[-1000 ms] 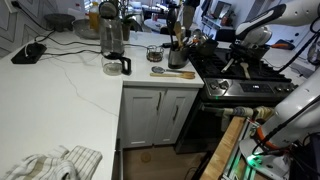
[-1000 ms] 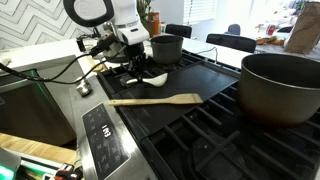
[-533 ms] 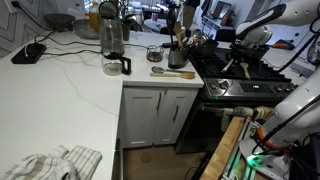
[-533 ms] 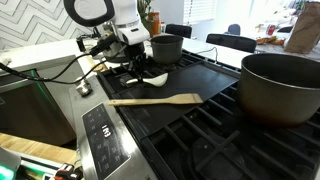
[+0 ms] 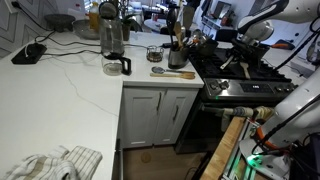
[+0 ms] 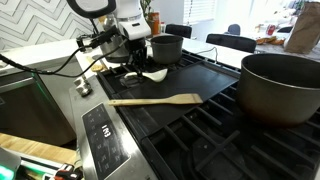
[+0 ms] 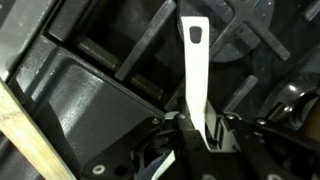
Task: Pick up the white serving spoon and put it on the black tray on the hob of the stove
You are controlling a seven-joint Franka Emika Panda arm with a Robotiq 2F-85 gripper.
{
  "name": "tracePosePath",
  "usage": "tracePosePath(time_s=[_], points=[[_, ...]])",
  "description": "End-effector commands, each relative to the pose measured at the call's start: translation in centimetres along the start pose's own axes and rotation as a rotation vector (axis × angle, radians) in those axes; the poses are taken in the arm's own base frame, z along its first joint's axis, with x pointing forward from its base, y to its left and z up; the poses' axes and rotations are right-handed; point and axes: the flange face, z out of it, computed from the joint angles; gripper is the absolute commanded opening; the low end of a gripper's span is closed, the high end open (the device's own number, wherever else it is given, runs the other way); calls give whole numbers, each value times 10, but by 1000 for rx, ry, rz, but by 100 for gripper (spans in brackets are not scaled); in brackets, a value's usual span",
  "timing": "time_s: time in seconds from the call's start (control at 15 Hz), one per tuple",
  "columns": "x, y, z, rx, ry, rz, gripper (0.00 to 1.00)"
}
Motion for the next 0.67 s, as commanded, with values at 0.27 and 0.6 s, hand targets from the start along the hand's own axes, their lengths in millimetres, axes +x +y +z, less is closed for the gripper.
tracePosePath(time_s=[0.27, 0.6], points=[[36, 21, -38, 25, -65, -38, 6], [75, 50, -69, -9, -171, -199, 6]])
